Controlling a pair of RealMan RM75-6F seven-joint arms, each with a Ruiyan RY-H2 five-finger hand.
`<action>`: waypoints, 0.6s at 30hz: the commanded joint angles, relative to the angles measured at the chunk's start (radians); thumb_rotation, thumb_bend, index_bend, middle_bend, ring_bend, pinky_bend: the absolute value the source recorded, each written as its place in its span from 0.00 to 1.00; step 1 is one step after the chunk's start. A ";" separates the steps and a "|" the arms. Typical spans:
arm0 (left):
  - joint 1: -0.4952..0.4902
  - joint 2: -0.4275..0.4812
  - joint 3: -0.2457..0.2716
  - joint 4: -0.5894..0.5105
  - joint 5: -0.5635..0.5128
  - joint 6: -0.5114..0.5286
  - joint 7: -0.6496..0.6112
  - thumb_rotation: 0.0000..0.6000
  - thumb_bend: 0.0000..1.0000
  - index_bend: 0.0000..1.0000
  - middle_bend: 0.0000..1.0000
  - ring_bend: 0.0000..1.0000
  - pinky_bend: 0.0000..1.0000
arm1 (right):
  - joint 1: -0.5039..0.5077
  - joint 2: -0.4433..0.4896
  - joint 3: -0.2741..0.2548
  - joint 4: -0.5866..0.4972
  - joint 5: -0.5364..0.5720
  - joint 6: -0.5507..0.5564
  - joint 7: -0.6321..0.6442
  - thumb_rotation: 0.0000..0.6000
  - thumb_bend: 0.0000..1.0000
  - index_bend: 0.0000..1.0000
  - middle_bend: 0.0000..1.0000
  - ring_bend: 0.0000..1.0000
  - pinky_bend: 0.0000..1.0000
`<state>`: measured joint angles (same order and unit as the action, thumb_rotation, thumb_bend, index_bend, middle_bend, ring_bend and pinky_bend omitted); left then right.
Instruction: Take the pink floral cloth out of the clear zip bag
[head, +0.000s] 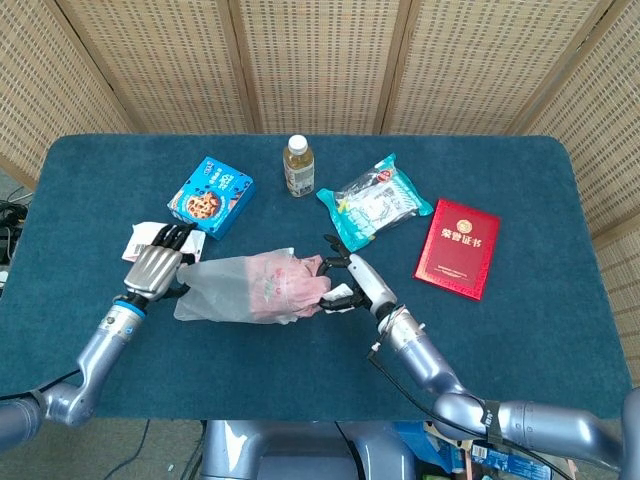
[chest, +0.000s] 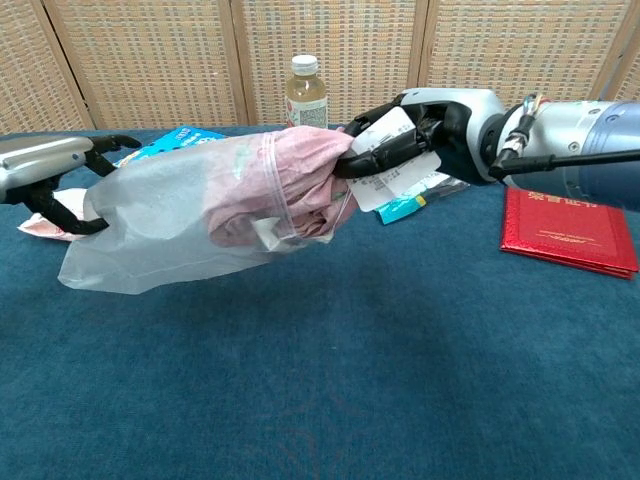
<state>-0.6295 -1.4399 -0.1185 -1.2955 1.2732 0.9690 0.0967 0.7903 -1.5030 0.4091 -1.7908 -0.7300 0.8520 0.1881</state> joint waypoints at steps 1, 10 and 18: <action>0.024 0.045 -0.012 0.037 -0.019 0.015 -0.035 1.00 0.43 0.77 0.00 0.00 0.00 | -0.015 0.033 0.012 0.000 0.002 0.008 0.010 1.00 0.91 0.89 0.00 0.00 0.00; 0.068 0.145 -0.025 0.105 -0.032 0.030 -0.127 1.00 0.43 0.77 0.00 0.00 0.00 | -0.056 0.108 0.017 0.025 -0.014 -0.017 0.058 1.00 0.91 0.89 0.00 0.00 0.00; 0.113 0.207 -0.037 0.145 -0.053 0.048 -0.185 1.00 0.43 0.77 0.00 0.00 0.00 | -0.097 0.143 0.007 0.050 -0.065 -0.034 0.112 1.00 0.91 0.89 0.00 0.00 0.00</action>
<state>-0.5196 -1.2362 -0.1546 -1.1534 1.2225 1.0155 -0.0898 0.6993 -1.3653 0.4189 -1.7435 -0.7856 0.8215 0.2929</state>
